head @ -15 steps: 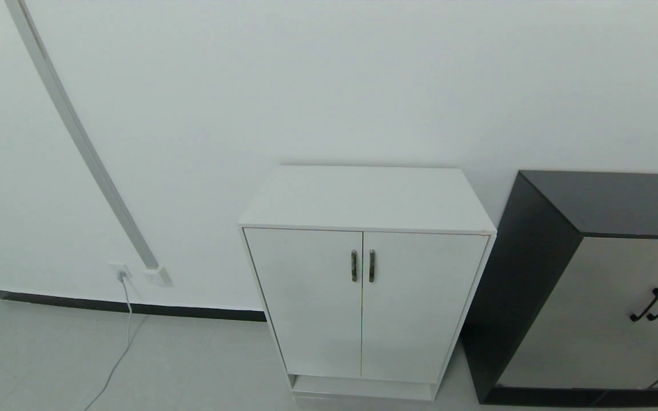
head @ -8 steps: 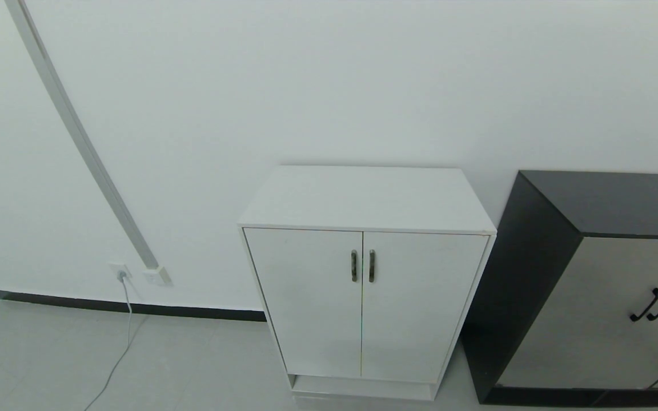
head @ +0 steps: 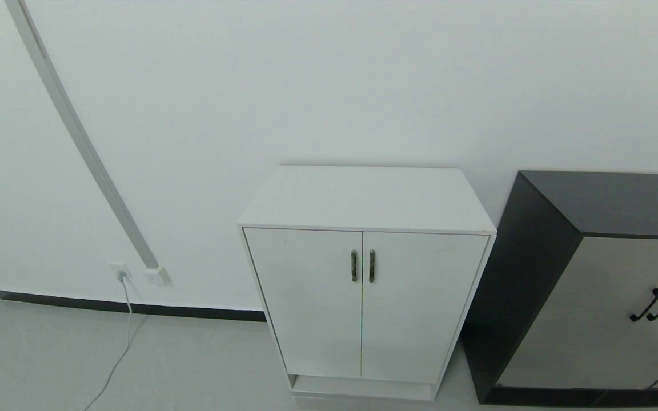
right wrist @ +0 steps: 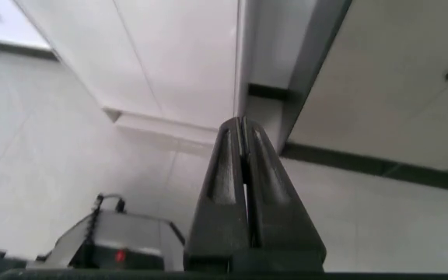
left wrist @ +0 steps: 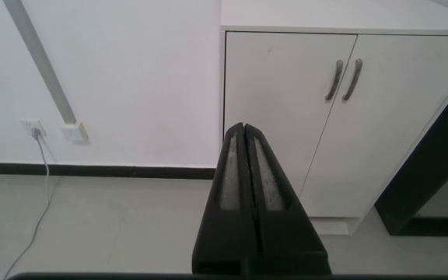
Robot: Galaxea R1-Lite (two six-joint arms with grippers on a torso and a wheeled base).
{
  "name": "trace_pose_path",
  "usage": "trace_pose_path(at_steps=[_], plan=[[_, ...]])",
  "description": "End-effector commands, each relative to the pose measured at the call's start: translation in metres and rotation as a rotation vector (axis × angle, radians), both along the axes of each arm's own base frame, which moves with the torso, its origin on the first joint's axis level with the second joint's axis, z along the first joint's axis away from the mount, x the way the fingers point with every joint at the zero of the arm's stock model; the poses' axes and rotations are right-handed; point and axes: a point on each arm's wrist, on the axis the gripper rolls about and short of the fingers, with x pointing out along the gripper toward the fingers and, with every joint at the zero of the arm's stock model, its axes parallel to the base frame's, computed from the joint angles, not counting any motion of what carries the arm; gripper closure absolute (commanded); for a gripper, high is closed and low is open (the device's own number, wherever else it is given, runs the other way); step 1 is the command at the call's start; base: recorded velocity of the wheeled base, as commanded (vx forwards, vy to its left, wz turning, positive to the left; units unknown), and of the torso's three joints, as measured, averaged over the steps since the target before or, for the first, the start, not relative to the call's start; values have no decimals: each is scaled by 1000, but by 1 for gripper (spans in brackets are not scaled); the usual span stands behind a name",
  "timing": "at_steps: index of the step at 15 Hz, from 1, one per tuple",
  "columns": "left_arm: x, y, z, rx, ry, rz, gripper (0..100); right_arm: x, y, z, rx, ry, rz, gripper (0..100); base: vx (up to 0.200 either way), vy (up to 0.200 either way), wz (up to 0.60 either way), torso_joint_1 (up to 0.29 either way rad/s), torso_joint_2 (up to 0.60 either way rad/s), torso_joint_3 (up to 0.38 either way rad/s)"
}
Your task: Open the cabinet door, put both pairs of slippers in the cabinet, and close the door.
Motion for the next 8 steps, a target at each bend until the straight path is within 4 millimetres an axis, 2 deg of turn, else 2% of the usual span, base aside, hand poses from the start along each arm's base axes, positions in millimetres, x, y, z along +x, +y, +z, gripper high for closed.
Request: trace_pose_path(at_steps=[1, 8], plan=[[0, 0, 0, -2, 1, 0, 100, -5, -1, 0, 8, -68, -6, 100, 0, 0, 0, 0, 0, 0], [0, 0, 0, -2, 1, 0, 100, -21, -1, -2, 27, -267, -84, 100, 0, 0, 0, 0, 0, 0]])
